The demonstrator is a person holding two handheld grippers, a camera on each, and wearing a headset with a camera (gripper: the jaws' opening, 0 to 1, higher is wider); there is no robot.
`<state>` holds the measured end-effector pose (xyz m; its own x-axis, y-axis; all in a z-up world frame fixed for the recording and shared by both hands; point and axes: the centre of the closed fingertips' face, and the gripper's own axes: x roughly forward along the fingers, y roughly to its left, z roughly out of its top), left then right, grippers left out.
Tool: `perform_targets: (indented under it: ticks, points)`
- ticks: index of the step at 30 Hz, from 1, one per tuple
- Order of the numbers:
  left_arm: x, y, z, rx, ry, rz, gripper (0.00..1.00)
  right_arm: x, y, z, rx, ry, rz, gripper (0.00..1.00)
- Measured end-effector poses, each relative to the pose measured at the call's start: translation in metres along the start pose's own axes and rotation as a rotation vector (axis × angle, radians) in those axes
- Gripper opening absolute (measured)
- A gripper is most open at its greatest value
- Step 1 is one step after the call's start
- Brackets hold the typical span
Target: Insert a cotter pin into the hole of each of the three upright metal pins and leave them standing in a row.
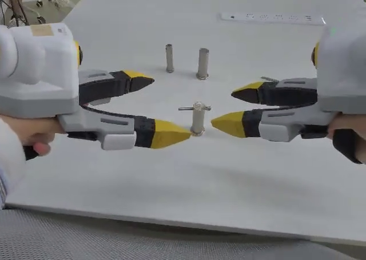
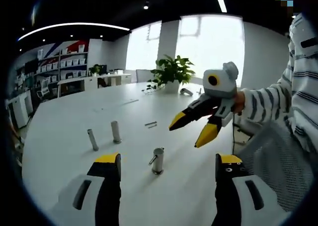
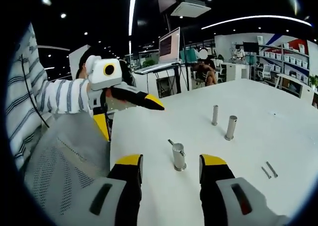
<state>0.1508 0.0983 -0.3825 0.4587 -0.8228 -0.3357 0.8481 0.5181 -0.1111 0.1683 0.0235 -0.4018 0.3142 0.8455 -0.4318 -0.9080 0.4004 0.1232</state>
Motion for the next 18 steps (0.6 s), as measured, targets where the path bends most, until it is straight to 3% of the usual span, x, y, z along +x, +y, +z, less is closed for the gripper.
perform_targets:
  ticks: [6,11,18]
  points:
    - [-0.014,-0.004,-0.003,-0.014,0.010,0.030,0.91,-0.007,0.000,-0.001,0.010,0.007,-0.044,0.45]
    - [-0.028,-0.001,-0.012,-0.036,0.031,0.093,0.99,-0.009,0.001,-0.004,0.025,0.024,-0.060,0.46]
    - [-0.043,-0.006,-0.018,-0.082,0.035,0.130,0.99,-0.001,0.002,-0.010,0.055,0.035,-0.060,0.50]
